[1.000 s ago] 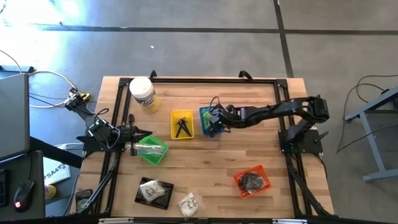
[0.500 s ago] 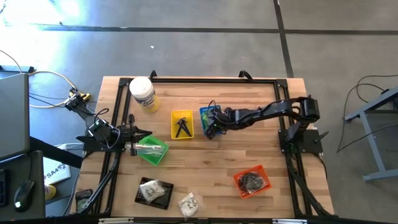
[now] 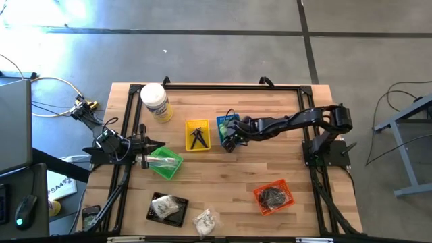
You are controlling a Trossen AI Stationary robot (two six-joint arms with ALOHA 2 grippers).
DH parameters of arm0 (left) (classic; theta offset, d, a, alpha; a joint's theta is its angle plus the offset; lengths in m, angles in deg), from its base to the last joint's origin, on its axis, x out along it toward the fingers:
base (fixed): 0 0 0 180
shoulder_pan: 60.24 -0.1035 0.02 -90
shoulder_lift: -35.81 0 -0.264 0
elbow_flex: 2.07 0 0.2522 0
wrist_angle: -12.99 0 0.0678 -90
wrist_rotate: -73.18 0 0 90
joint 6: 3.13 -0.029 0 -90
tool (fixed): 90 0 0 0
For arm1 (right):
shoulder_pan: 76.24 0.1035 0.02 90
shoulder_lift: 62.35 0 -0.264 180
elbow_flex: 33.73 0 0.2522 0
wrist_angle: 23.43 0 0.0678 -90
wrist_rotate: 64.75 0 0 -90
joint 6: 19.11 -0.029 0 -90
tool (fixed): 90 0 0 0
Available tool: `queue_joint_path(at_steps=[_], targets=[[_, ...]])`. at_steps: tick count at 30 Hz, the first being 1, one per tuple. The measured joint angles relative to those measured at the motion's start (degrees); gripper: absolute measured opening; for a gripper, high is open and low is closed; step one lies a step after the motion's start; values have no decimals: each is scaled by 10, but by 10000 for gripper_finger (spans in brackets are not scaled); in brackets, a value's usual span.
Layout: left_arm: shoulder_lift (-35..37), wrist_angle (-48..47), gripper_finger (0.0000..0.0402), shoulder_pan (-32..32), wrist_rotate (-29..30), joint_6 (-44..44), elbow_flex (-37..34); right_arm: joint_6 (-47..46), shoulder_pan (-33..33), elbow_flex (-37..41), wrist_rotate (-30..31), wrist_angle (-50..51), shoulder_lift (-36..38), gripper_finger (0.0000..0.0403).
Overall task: Pick & Place Travel size toiletries
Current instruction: Put the shampoo into the blue bin, then put the cotton pack into the black bin
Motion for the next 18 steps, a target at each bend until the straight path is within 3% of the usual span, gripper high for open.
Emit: queue_joint_path(at_steps=[10, 18], targets=[[0, 0, 0, 0, 0, 0, 0, 51, 24, 0, 36, 57, 87, 251], [0, -3, 0, 0, 4, 0, 0, 247, 155, 1, 161, 35, 219, 204]])
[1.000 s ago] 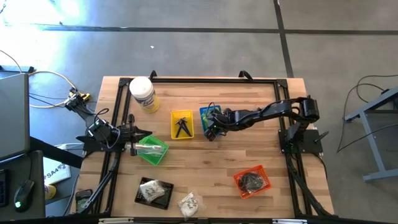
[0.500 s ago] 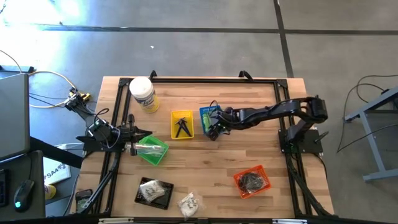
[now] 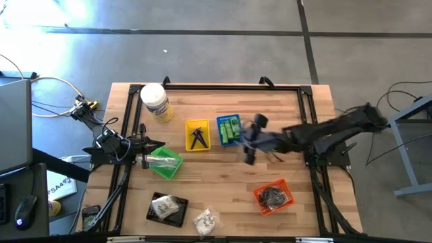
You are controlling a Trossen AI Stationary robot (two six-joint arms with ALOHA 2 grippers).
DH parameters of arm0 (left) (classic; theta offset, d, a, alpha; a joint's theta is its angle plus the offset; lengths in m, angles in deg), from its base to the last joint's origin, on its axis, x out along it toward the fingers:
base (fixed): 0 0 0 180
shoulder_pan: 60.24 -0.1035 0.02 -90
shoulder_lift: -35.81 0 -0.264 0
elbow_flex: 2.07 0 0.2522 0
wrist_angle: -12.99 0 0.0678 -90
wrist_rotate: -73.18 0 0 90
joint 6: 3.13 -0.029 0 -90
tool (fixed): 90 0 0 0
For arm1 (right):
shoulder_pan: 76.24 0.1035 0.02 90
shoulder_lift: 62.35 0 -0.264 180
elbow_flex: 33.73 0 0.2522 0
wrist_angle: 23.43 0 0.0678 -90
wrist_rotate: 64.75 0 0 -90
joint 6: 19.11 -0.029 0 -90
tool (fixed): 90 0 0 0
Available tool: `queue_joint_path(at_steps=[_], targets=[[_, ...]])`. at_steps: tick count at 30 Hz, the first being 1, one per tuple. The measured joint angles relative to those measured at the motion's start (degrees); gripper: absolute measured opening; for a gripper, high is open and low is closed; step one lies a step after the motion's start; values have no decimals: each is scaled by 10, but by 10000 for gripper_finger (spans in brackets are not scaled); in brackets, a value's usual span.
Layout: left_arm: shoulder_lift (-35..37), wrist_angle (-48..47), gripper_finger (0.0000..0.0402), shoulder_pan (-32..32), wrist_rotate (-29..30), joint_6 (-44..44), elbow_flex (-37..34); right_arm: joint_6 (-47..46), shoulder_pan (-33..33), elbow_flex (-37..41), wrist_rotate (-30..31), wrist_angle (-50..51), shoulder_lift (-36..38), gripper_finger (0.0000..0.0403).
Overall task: Pick & Place Travel size toiletries
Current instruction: Put the cotton pack into the black bin
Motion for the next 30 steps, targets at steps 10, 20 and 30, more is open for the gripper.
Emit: queue_joint_path(at_steps=[10, 20, 30], targets=[[0, -1, 0, 0, 1, 0, 0, 114, 133, 150, -45, -148, 298, 104], [0, 0, 0, 0, 9, -8, 0, 121, 116, 408, -179, -302, 563, 7], [0, 27, 0, 0, 9, -42, -2, 103, 41, 537, -283, -386, 659, 3]])
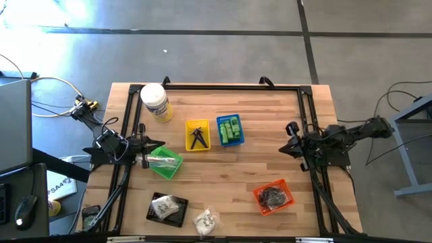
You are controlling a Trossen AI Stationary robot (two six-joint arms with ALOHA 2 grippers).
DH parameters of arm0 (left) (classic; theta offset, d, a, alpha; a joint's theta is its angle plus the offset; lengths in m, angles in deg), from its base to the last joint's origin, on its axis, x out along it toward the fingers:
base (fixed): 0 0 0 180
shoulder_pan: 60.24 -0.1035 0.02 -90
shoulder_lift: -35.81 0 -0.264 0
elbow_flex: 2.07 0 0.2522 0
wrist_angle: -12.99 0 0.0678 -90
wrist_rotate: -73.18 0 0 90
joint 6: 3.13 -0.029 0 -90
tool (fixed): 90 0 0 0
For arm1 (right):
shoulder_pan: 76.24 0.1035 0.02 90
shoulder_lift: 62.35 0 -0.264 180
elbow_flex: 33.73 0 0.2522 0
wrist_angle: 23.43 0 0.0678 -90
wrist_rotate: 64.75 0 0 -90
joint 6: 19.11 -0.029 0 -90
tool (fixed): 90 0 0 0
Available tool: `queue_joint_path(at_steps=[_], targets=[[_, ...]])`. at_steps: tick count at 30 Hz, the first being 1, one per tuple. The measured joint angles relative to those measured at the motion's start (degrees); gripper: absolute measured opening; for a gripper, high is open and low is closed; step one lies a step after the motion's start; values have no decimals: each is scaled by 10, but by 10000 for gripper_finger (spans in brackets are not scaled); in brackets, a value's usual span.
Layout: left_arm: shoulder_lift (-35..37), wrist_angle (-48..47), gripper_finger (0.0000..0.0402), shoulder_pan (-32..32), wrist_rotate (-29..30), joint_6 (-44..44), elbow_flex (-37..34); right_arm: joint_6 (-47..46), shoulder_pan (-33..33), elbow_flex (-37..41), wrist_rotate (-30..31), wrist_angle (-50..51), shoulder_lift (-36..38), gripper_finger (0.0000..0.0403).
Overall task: Pick & Place Travel size toiletries
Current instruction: Put the cotton pack into the black bin
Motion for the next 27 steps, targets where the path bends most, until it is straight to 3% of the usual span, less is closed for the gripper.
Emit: queue_joint_path(at_steps=[6, 14, 20, 23, 27], targets=[[0, 4, 0, 0, 1, 15, 0, -38, -35, 59, -49, -81, -3, 3], [0, 10, 0, 0, 2, 21, 1, -84, -85, 68, -86, -78, -3, 3], [-10, 99, 0, 0, -3, 1, 16, -88, -98, 68, -91, -67, -3, 3], [-54, 104, 0, 0, -37, 0, 53, -88, -98, 68, -74, -63, -3, 3], [-189, 102, 0, 0, -55, 17, 124, -90, -98, 69, -70, -57, -3, 3]])
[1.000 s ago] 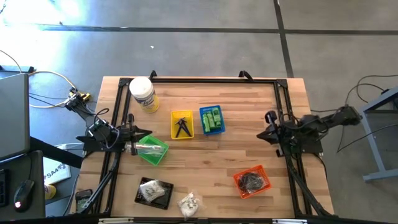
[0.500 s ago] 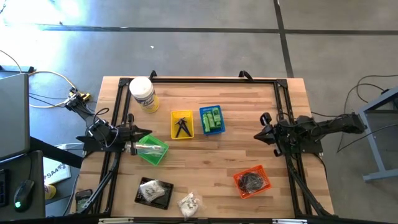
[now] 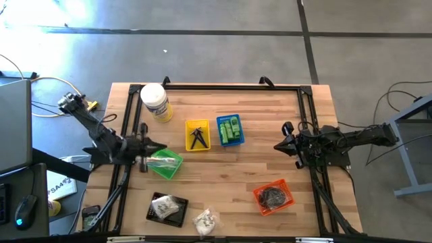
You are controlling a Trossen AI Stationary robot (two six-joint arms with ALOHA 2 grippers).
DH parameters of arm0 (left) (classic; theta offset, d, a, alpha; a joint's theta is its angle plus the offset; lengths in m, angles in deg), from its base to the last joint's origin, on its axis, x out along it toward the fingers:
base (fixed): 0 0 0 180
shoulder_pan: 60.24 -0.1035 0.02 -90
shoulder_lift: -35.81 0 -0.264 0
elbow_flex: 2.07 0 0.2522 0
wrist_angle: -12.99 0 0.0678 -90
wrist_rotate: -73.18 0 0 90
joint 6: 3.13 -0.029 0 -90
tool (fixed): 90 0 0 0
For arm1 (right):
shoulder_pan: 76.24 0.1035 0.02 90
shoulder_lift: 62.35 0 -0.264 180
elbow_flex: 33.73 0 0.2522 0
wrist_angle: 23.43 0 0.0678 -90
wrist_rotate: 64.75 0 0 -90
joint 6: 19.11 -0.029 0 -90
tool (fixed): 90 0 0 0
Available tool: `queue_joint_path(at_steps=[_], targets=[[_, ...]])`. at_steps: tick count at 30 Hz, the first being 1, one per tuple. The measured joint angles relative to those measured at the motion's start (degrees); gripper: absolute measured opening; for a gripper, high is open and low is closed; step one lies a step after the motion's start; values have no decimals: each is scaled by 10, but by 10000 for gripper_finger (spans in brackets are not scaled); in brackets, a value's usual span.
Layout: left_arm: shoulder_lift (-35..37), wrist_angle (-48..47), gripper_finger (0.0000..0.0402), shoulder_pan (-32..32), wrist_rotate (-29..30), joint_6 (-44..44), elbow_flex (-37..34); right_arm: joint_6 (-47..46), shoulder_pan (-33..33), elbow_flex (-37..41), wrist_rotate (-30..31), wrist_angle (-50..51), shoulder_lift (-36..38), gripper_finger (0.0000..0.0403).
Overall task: Pick & Place Travel size toiletries
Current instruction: Put the cotton pack into the black bin
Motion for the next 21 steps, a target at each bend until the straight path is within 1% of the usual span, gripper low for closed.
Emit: queue_joint_path(at_steps=[5, 7, 9, 12, 15, 17, 19, 21], targets=[[-253, -17, 0, 0, -15, 43, 138, -7, 0, 0, 1, 1, 0, 3], [-352, -57, 0, 0, -27, 86, 208, -7, 0, 0, 1, 1, 0, 3], [-442, -123, 0, -4, -45, 133, 288, -13, 0, 1, 1, 1, 0, 3], [-564, -228, 8, -23, -123, 202, 412, -25, 0, 1, 1, 2, 0, 3], [-668, -312, 32, -38, -224, 227, 514, -30, 0, 1, 1, 3, 0, 3], [-727, -332, 56, -47, -305, 224, 567, -30, 0, 1, 1, 2, 0, 3], [-776, -339, 88, -55, -386, 227, 605, -34, 0, 1, 1, 2, 0, 3], [-822, -330, 124, -66, -444, 260, 640, -45, 0, 1, 1, 2, 0, 3]])
